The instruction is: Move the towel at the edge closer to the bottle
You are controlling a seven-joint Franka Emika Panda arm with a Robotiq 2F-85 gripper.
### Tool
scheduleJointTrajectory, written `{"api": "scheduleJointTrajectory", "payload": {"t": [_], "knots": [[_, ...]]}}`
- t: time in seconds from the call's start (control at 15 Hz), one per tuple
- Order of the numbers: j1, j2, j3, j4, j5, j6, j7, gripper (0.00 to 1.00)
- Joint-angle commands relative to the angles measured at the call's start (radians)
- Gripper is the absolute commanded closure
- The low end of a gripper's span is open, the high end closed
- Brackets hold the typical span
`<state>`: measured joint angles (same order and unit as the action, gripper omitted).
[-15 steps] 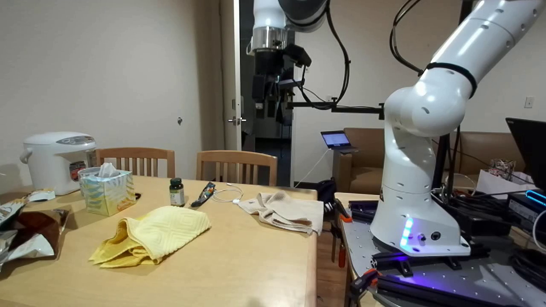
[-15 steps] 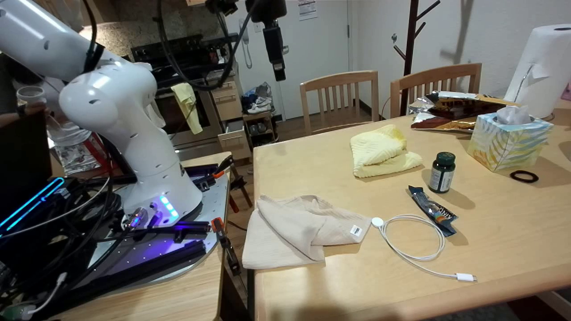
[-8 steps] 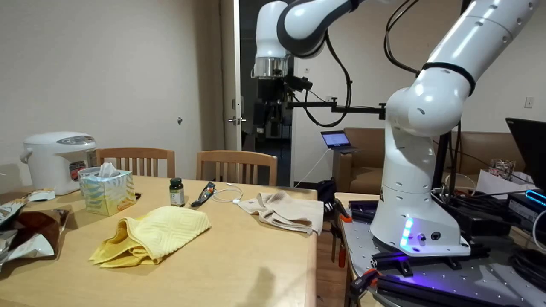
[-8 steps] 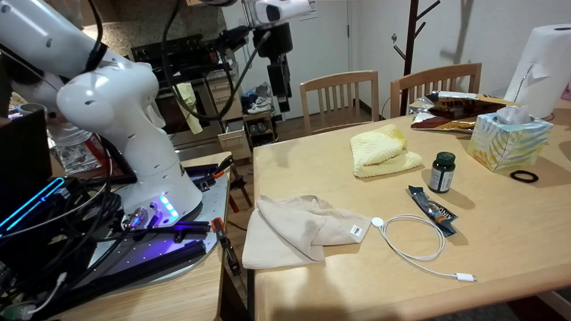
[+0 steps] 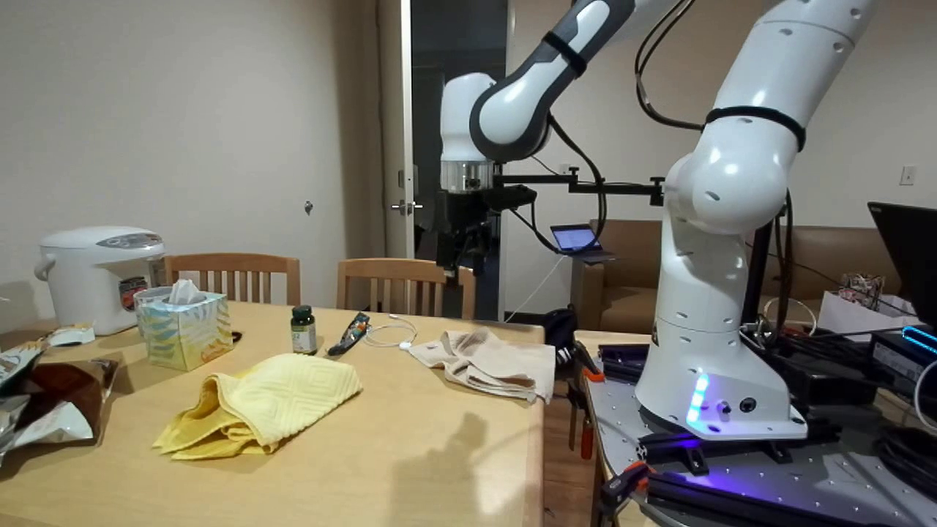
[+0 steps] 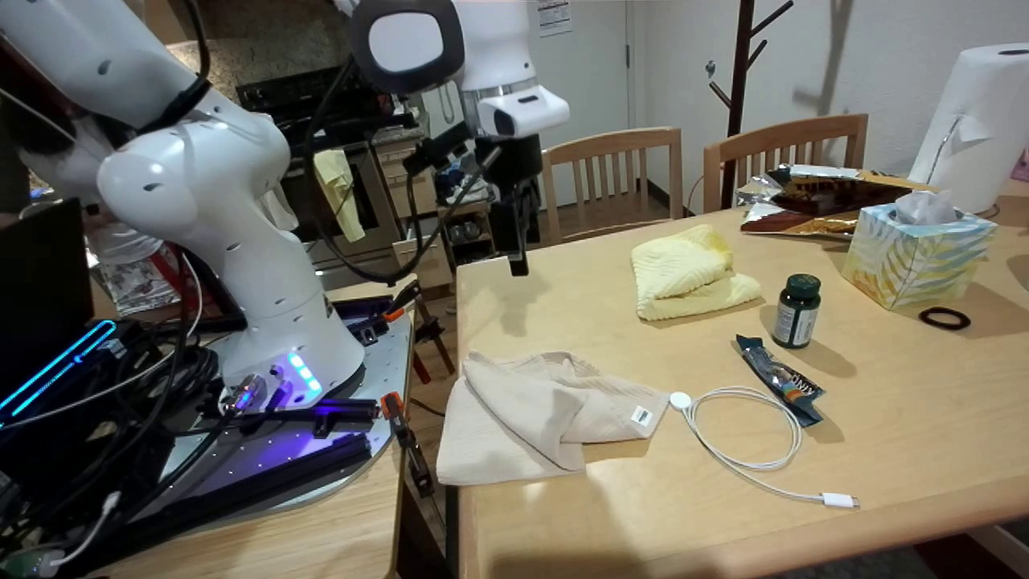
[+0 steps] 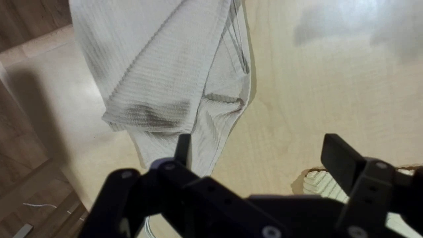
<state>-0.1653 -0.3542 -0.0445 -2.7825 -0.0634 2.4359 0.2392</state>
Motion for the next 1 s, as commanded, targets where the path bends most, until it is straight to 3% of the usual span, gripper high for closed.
{"api": "scheduleJointTrajectory", "payload": {"t": [0.0,0.2,0.33,0.6,0.93], "knots": [[-0.001,0.022,-0.004,0.003,0.004,0.008,-0.001,0.00],[0.000,0.021,-0.003,0.008,0.003,0.005,-0.001,0.00],[-0.007,0.086,0.021,0.056,-0.021,0.011,0.052,0.00],[-0.003,0.220,-0.029,0.103,0.036,0.063,0.009,0.00],[-0.001,0.350,-0.109,0.119,0.201,0.113,-0.073,0.00]]}}
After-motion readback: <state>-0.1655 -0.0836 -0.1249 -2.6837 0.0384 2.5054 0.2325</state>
